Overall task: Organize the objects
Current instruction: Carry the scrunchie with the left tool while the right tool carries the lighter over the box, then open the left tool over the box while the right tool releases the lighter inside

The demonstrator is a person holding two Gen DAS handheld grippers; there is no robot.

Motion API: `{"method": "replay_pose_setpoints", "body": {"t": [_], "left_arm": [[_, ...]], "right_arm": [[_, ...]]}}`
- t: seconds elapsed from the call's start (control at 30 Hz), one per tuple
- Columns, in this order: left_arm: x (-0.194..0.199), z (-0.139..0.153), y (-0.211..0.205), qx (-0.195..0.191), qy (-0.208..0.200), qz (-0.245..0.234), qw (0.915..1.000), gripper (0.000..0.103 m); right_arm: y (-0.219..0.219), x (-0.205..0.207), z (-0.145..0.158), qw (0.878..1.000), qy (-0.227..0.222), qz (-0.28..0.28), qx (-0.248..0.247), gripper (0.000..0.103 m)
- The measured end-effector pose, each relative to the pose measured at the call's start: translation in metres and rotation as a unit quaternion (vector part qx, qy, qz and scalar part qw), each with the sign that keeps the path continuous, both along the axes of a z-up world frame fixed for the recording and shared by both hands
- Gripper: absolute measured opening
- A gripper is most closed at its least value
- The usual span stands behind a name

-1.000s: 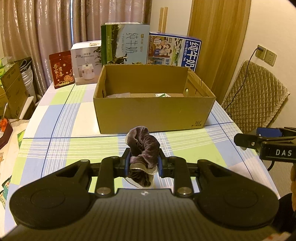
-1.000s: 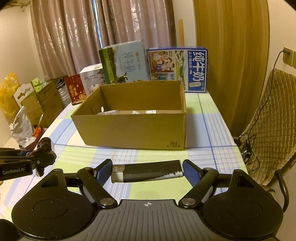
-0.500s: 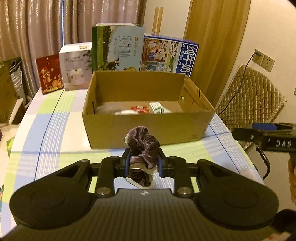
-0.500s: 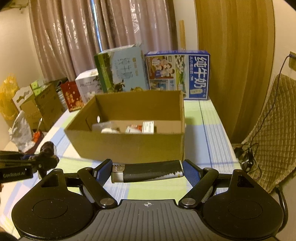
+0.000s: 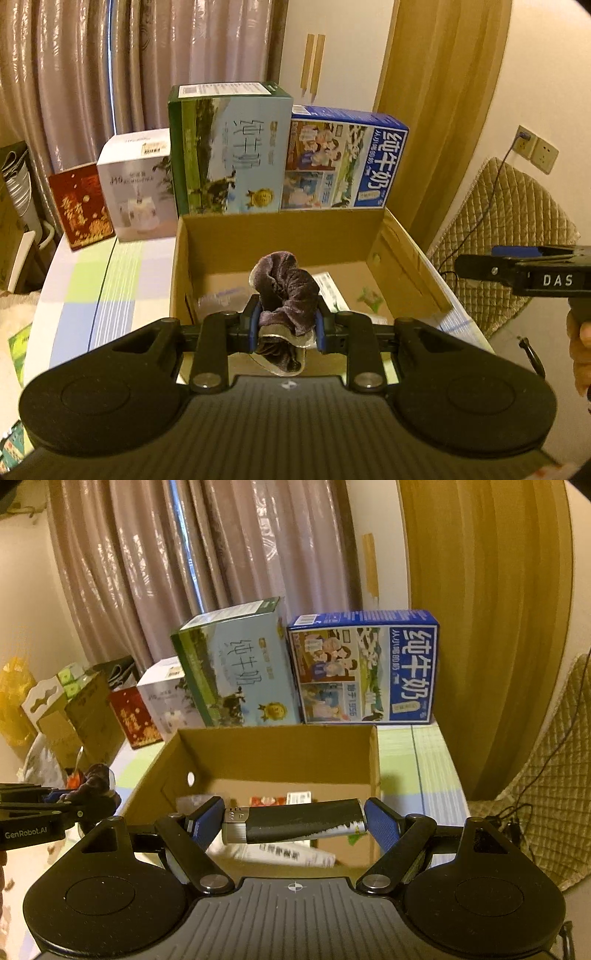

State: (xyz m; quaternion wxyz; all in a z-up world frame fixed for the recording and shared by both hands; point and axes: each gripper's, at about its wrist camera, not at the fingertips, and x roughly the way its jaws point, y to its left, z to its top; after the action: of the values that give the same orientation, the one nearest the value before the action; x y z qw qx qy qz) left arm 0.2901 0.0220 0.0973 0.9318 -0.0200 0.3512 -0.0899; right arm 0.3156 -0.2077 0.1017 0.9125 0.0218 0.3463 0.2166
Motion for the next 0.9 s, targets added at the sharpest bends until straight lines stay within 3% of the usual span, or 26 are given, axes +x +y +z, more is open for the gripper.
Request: {"method": "replay_pose_setpoints", "body": {"t": [0.43, 0.53, 0.6, 0.8, 0.87, 0.9], "left_arm": [[0.076, -0.037, -0.006, 0.001, 0.035, -0.008, 0.9994, 0.025], [0.087, -0.049, -0.009, 0.001, 0.035, -0.009, 0.9993, 0.037], [0.093, -0.056, -0.008, -0.002, 0.031, 0.001, 0.9995, 0.070], [0.093, -0.058, 0.001, -0.011, 0.023, 0.012, 0.9996, 0.071], [0.090, -0.057, 0.004, -0.011, 0.023, 0.016, 0.9996, 0.071], [0.088, -0.057, 0.006, -0.011, 0.022, 0.017, 0.9995, 0.072]], "right_arm": [[0.011, 0.076, -0.035, 0.996, 0.069, -0.031, 0.043, 0.079], [0.010, 0.085, -0.046, 0.995, 0.076, -0.036, 0.047, 0.079], [0.009, 0.089, -0.052, 0.995, 0.080, -0.039, 0.051, 0.079], [0.012, 0.096, -0.062, 0.995, 0.078, -0.038, 0.056, 0.080], [0.014, 0.098, -0.063, 0.994, 0.075, -0.031, 0.071, 0.090], [0.013, 0.098, -0.063, 0.994, 0.072, -0.032, 0.078, 0.100]]}}
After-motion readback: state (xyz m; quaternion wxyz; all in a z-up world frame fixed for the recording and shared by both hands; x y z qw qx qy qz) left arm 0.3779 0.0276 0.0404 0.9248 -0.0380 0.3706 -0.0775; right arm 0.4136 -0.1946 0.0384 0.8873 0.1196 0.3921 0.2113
